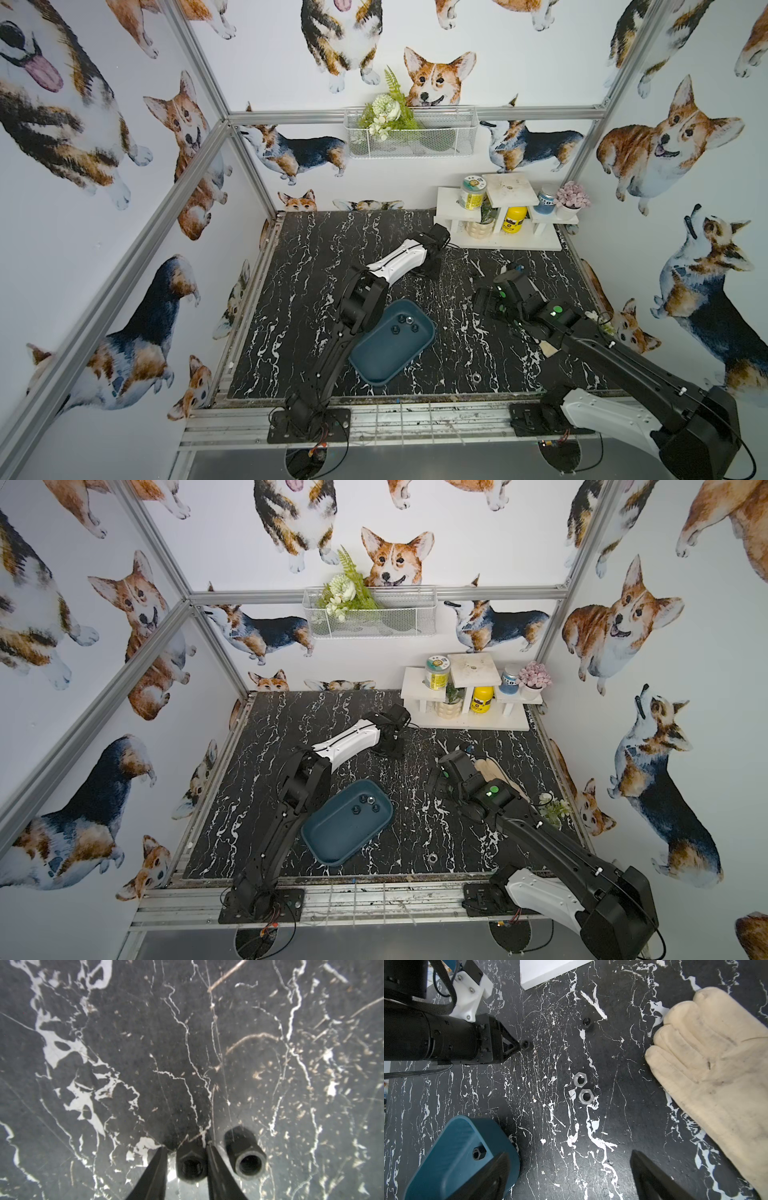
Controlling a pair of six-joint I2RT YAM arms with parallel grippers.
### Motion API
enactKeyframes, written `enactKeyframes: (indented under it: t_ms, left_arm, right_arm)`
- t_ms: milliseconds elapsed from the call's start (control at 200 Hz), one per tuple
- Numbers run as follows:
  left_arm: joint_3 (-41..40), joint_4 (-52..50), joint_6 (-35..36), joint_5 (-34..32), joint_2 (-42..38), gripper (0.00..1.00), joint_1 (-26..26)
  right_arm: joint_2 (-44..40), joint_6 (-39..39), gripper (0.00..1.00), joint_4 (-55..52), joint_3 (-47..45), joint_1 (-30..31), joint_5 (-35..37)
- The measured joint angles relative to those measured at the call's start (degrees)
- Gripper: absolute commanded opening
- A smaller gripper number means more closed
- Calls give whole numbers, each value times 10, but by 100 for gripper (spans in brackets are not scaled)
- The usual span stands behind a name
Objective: Put the nuts on the desktop into the storage box
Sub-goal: Pick up the nut from the center of the board.
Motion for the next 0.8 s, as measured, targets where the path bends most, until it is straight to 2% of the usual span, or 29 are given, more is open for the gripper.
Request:
enactKeyframes:
  t_ms: [105, 480, 611, 796]
  left_arm:
    - [-6, 8, 0, 5, -2, 23, 2]
    - [-88, 58, 0, 10, -60, 25, 1]
    - [-145, 42, -7, 7, -119, 25, -11]
    - [-246, 68, -12, 4, -246, 24, -29]
  right_arm:
    - [1, 0, 95, 0, 0, 0, 0]
    - [7, -1, 96, 5, 0, 0, -3]
    - [11, -3, 97, 8, 3, 0, -1]
    - [17, -13, 98, 9, 10, 0, 9]
